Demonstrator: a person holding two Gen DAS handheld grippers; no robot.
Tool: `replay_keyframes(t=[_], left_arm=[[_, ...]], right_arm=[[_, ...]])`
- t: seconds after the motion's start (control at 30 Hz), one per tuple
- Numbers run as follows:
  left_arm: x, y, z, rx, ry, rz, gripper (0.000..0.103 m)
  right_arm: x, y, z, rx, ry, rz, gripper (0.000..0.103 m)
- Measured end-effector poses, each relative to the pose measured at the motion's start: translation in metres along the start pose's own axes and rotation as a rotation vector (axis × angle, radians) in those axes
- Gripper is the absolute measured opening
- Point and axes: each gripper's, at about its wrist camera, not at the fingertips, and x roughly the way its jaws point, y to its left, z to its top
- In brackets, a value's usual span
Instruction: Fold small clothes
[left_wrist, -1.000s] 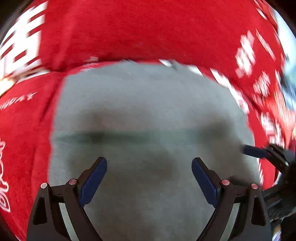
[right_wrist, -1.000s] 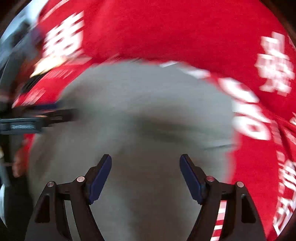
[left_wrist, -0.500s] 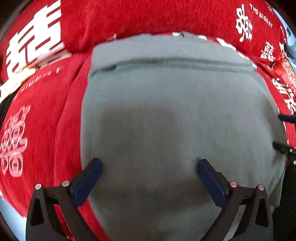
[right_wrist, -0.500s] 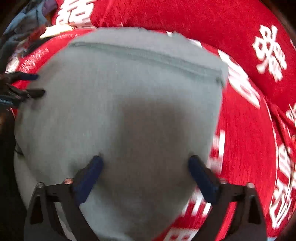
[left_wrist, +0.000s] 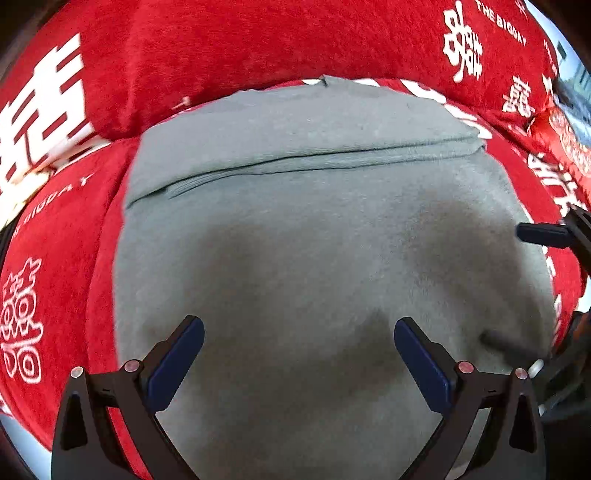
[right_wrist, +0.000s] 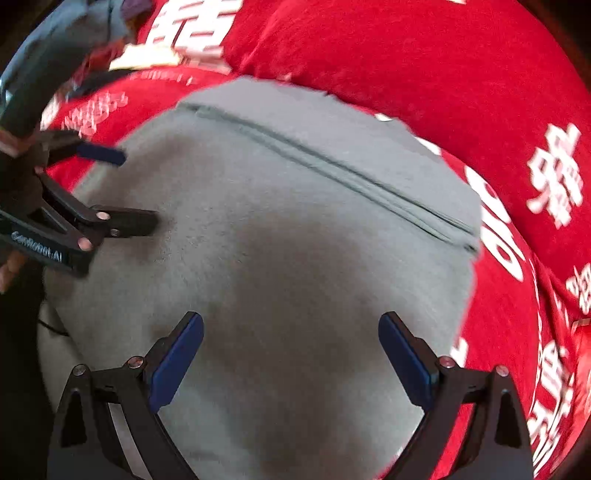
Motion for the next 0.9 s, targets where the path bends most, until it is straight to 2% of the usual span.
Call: replay_keyframes(t=[0.07,0.1,0.27,0.47,0.77,0.9], left_arm=[[0.011,-0.003,0.000,0.023,0.026,0.016,0.103],[0.008,-0.005,-0.003,0.020,0.003,0.014,0.103],[0.000,0.001,-0.023,0.047,0.014,-0.008,0.103],[-0.009,0.006,-0.044,0.073,0.007,-0.006,0.103],[-0.019,0.010,-0.056,0.084,0.004,0.000,0.103],[-0.025,0.016,-0.072,0.102,0.028,-0.007,0.103]], right_arm=[[0.014,0.010,0.005,-0.033,0.032,0.012,0.097],[0.018,0.012,0.002,-0.039,0.042,0.020,0.097],[0.013,0.001,-0.018,0.007,0.034,0.067,0.101],[-0.003,0.003,-0.069,-0.082,0.039,0.033,0.102],[-0.016,0.002,-0.103,-0.113,0.051,0.005,0.102],[-0.019,0.010,-0.124,-0.218,0.083,-0.085,0.102]])
